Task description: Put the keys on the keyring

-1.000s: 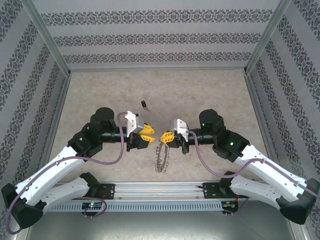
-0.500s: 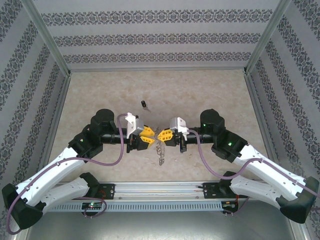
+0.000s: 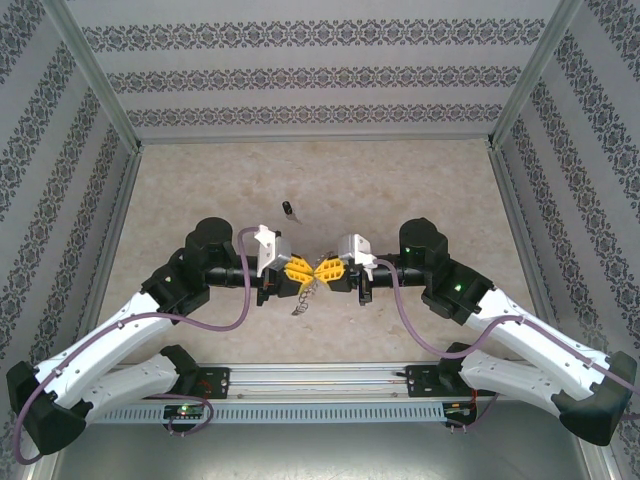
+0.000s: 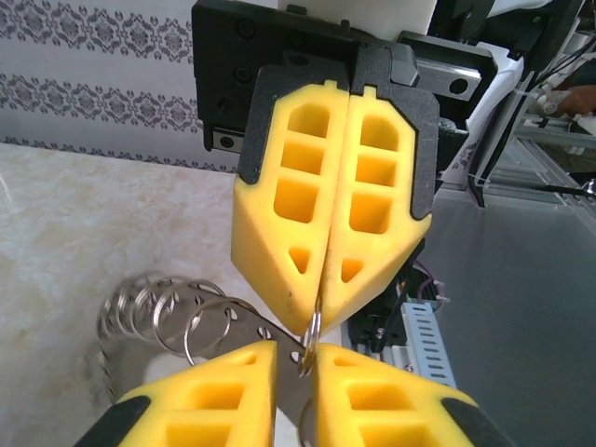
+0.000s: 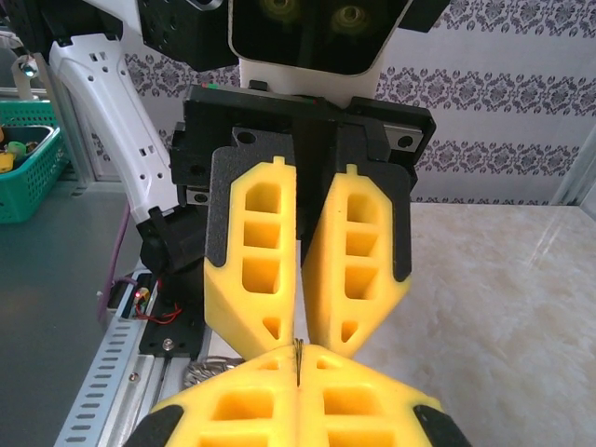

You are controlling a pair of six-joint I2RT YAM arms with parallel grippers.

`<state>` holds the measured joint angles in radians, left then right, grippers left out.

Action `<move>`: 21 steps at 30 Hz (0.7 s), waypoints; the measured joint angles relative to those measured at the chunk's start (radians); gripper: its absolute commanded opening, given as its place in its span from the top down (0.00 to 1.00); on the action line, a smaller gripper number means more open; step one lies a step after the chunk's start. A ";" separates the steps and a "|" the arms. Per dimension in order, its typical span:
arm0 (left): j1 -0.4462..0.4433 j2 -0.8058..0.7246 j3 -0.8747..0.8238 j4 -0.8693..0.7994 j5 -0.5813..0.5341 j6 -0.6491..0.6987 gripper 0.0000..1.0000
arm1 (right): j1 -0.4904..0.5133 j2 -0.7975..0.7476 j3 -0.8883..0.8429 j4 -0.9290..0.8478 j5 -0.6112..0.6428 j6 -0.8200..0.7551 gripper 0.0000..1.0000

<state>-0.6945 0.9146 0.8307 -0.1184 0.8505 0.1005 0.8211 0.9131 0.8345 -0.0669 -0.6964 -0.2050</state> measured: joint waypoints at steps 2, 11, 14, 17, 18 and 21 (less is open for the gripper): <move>0.000 0.000 0.000 0.001 0.003 -0.003 0.92 | 0.000 0.000 0.000 0.000 0.003 0.000 1.00; 0.000 0.002 0.000 0.007 0.002 -0.003 1.00 | 0.000 -0.006 0.000 -0.006 0.022 -0.001 0.95; -0.005 0.002 0.000 0.008 0.002 0.002 1.00 | 0.002 -0.021 -0.008 -0.011 0.031 -0.001 0.79; -0.006 -0.001 0.000 0.006 -0.010 0.010 1.00 | 0.002 -0.062 -0.029 -0.024 0.052 -0.005 0.70; -0.006 -0.001 0.000 0.005 -0.013 0.013 1.00 | 0.002 -0.077 -0.035 -0.028 0.061 -0.005 0.69; -0.006 -0.001 0.000 -0.005 -0.017 0.032 1.00 | 0.002 -0.130 -0.050 -0.056 0.090 -0.004 0.67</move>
<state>-0.7002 0.9134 0.8307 -0.1234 0.8337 0.1322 0.8230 0.7826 0.7845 -0.1234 -0.6060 -0.2089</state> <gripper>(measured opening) 0.065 0.324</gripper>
